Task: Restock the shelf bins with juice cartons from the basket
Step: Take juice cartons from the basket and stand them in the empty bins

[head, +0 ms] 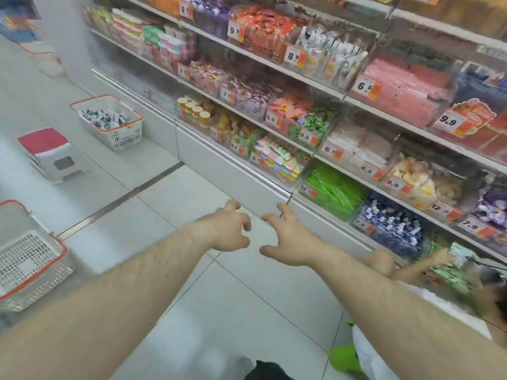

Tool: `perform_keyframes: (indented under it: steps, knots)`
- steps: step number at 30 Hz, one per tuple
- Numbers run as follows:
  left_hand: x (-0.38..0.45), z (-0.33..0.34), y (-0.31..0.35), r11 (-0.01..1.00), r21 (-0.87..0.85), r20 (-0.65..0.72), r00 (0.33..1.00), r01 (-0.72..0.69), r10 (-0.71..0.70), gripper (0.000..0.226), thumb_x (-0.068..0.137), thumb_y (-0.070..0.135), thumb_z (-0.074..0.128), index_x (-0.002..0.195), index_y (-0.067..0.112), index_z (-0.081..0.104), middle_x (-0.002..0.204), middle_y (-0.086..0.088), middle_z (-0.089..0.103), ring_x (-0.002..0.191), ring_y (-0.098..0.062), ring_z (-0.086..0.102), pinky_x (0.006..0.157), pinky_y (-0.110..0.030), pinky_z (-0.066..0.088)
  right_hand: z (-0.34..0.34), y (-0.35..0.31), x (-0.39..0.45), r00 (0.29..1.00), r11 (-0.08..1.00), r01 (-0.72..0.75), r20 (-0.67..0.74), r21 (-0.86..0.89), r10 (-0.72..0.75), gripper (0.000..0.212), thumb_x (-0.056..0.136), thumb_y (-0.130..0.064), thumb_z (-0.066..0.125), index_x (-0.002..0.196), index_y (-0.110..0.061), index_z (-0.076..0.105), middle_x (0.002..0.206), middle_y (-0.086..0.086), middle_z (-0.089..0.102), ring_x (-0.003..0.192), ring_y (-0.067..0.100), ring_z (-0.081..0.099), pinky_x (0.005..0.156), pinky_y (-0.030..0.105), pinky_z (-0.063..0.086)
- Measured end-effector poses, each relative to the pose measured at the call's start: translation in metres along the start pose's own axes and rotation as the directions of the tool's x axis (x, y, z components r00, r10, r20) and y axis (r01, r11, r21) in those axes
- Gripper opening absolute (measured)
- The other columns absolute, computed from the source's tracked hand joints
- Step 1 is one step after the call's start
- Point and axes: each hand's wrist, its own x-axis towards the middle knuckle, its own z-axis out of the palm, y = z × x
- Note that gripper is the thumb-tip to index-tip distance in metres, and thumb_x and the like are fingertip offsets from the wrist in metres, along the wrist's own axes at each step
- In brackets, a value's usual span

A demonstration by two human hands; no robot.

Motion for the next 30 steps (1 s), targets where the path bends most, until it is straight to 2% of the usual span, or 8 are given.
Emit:
perform_keyframes:
  steps: [8, 13, 16, 22, 27, 30]
  knots:
    - [0.112, -0.061, -0.055, 0.996, 0.078, 0.037, 0.999, 0.037, -0.040, 0.040, 0.090, 0.036, 0.055, 0.129, 0.032, 0.051, 0.156, 0.006, 0.010, 0.136, -0.019, 0.030, 0.099, -0.040, 0.044, -0.024, 0.004, 0.148, 0.999, 0.998, -0.022, 0.026, 0.051, 0.021, 0.073, 0.084, -0.049, 0.065, 0.147, -0.032, 0.032, 0.162, -0.004, -0.006, 0.133, 0.031, 0.045, 0.103, 0.040, 0.045]
    - [0.184, -0.123, -0.109, 0.989, 0.090, 0.097, 0.987, 0.117, -0.126, 0.042, 0.091, 0.035, 0.054, 0.132, 0.030, 0.050, 0.158, 0.005, 0.010, 0.134, -0.021, 0.037, 0.102, -0.043, 0.042, -0.059, -0.005, 0.257, 0.997, 0.995, -0.016, 0.070, 0.099, 0.009, 0.069, 0.086, -0.048, 0.064, 0.146, -0.029, 0.035, 0.161, -0.002, 0.000, 0.135, 0.028, 0.043, 0.104, 0.038, 0.043]
    - [0.219, -0.163, -0.144, 0.985, 0.082, 0.072, 0.985, 0.150, -0.156, 0.042, 0.092, 0.035, 0.053, 0.133, 0.030, 0.048, 0.157, 0.003, 0.008, 0.137, -0.022, 0.031, 0.101, -0.042, 0.043, -0.078, -0.022, 0.318, 0.996, 0.995, -0.013, 0.087, 0.096, 0.004, 0.067, 0.086, -0.048, 0.064, 0.145, -0.027, 0.037, 0.161, -0.001, 0.001, 0.131, 0.027, 0.048, 0.102, 0.039, 0.045]
    - [0.275, -0.233, -0.237, 0.979, 0.088, 0.064, 0.979, 0.187, -0.193, 0.042, 0.092, 0.038, 0.052, 0.133, 0.031, 0.046, 0.157, 0.004, 0.008, 0.135, -0.022, 0.034, 0.100, -0.042, 0.043, -0.102, -0.082, 0.434, 0.993, 0.997, 0.011, 0.114, 0.072, -0.019, 0.067, 0.086, -0.048, 0.064, 0.144, -0.027, 0.038, 0.161, -0.001, 0.000, 0.129, 0.027, 0.048, 0.098, 0.039, 0.047]
    - [0.321, -0.291, -0.335, 0.989, 0.072, 0.060, 0.989, 0.132, -0.136, 0.043, 0.092, 0.037, 0.052, 0.134, 0.031, 0.047, 0.158, 0.003, 0.006, 0.135, -0.022, 0.036, 0.103, -0.042, 0.042, -0.114, -0.148, 0.531, 0.996, 0.998, -0.036, 0.083, 0.058, 0.031, 0.066, 0.087, -0.048, 0.064, 0.144, -0.026, 0.039, 0.161, -0.002, 0.001, 0.111, 0.025, 0.060, 0.088, 0.035, 0.051]
    - [0.343, -0.338, -0.397, 0.993, 0.066, 0.069, 0.993, 0.095, -0.099, 0.044, 0.091, 0.037, 0.052, 0.134, 0.030, 0.047, 0.158, 0.003, 0.007, 0.136, -0.026, 0.035, 0.104, -0.042, 0.041, -0.129, -0.196, 0.585, 0.997, 0.996, -0.056, 0.057, 0.074, 0.051, 0.065, 0.087, -0.047, 0.065, 0.144, -0.025, 0.040, 0.162, -0.001, 0.002, 0.123, 0.024, 0.054, 0.093, 0.035, 0.049]
